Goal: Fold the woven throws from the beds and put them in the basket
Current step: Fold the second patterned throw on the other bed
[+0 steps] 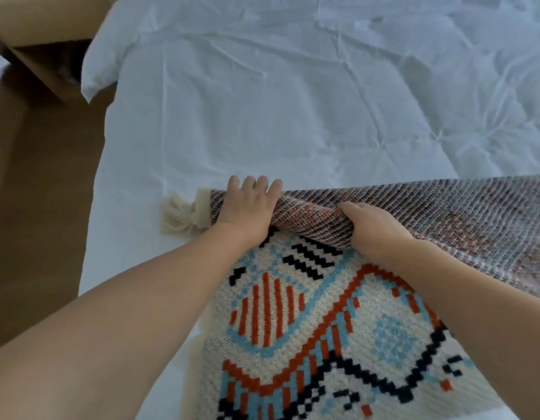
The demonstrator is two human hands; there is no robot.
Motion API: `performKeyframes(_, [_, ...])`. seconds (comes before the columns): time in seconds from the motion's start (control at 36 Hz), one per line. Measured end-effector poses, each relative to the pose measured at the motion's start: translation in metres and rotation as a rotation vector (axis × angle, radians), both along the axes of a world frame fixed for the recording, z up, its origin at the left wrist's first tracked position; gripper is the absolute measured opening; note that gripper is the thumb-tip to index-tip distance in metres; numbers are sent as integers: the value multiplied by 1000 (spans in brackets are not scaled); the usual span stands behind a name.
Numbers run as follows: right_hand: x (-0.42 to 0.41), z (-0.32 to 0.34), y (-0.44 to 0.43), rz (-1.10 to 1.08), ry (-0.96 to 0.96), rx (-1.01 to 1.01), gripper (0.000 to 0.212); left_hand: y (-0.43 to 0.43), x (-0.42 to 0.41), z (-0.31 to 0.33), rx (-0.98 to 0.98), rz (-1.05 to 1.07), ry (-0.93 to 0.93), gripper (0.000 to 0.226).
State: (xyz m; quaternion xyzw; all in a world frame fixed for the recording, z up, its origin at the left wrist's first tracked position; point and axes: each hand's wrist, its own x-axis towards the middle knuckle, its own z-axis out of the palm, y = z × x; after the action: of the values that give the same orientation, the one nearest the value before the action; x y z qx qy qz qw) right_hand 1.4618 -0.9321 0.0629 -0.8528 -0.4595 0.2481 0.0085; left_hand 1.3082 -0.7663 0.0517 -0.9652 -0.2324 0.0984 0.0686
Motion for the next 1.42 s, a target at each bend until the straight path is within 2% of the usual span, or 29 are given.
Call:
performKeyframes(0.08, [3, -2, 3, -10, 6, -2, 53, 10, -10, -1, -6, 124, -149, 79])
performKeyframes(0.17, [6, 0, 6, -49, 1, -2, 50, 27, -22, -1, 0, 247, -306, 60])
performKeyframes(0.22, [5, 2, 10, -61, -21, -24, 55, 31, -30, -3, 3, 228, -329, 46])
performKeyframes(0.31, [-5, 4, 16, -43, -33, -29, 66, 32, -38, -8, -48, 210, -302, 41])
performKeyframes(0.39, [-17, 0, 22, 103, -115, 68, 49, 35, -41, -15, -145, 283, -319, 49])
performKeyframes(0.53, [-31, -7, 29, 330, -228, 65, 78, 52, -42, -24, -263, 355, -340, 61])
performKeyframes(0.61, [-39, -16, 33, 424, -272, 40, 86, 60, -40, -23, -305, 373, -369, 44])
performKeyframes(0.69, [-45, -17, 38, 306, -194, 127, 75, 65, -39, -21, -252, 375, -477, 26])
performKeyframes(0.78, [-47, -9, 40, 207, -175, 173, 56, 66, -40, -15, -207, 273, -708, 16])
performKeyframes(0.83, [-48, -8, 40, 196, -187, 172, 51, 64, -41, -6, -333, 239, -830, 13])
performKeyframes(0.89, [-48, -7, 40, 182, -179, 205, 47, 60, -42, 4, -505, 254, -868, 16])
performKeyframes(1.0, [-50, -2, 40, 157, -137, 214, 35, 56, -52, 15, -546, 234, -818, 19])
performKeyframes(1.08, [-54, 6, 39, 119, -106, 192, 32, 53, -67, 22, -567, 213, -707, 19])
performKeyframes(1.11, [-55, 7, 39, 115, -107, 191, 33, 52, -73, 24, -588, 200, -652, 24])
performKeyframes(1.17, [-58, 10, 37, 109, -114, 182, 36, 47, -86, 30, -593, 171, -512, 52])
performKeyframes(1.22, [-62, 11, 37, 105, -122, 158, 39, 44, -97, 30, -439, 117, -329, 76])
performKeyframes(1.25, [-64, 10, 37, 105, -130, 141, 40, 42, -103, 29, -348, 94, -264, 78])
performKeyframes(1.33, [-69, 9, 36, 101, -162, 119, 40, 37, -119, 28, -253, 93, -261, 54])
performKeyframes(1.42, [-78, 11, 36, 83, -172, 138, 42, 32, -131, 34, -360, 115, -363, 33])
